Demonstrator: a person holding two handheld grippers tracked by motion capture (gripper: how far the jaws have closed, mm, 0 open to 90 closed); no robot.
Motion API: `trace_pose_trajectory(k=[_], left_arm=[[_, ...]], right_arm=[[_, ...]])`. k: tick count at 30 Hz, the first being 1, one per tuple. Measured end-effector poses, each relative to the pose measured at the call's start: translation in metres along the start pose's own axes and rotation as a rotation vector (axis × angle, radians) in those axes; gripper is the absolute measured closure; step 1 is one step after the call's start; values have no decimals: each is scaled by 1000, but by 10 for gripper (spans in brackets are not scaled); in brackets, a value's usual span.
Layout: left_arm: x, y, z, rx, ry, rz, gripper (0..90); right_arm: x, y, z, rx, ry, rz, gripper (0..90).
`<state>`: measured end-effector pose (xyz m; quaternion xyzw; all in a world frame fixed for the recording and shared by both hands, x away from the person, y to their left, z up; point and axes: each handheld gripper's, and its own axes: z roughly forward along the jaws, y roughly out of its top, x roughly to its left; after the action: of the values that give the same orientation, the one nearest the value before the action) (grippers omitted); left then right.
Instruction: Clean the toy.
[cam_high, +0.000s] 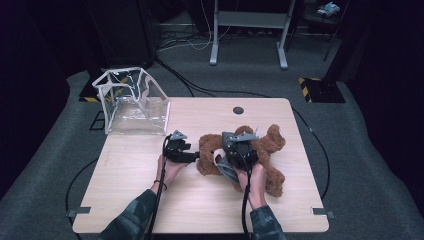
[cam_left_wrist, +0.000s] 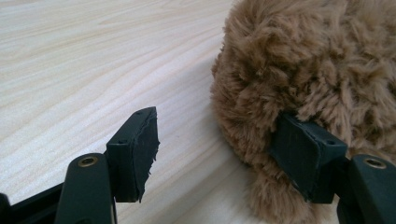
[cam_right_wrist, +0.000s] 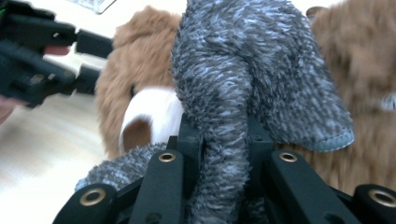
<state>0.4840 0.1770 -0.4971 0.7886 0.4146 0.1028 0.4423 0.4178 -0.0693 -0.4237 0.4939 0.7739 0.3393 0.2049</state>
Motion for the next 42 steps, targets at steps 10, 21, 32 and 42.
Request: trace_pose_trajectory(k=[10, 21, 32, 42], left_arm=[[-7, 10, -25, -108, 47, -1, 276], [-79, 39, -28, -163, -12, 189, 245], [-104, 27, 16, -35, 96, 358, 275], [-97, 21, 9, -56, 91, 357, 496]], right_arm=[[-25, -18, -37, -51, -9, 40, 742], [-59, -23, -53, -76, -76, 114, 742], [-63, -23, -43, -57, -81, 124, 742], [-57, -18, -39, -55, -90, 109, 742]])
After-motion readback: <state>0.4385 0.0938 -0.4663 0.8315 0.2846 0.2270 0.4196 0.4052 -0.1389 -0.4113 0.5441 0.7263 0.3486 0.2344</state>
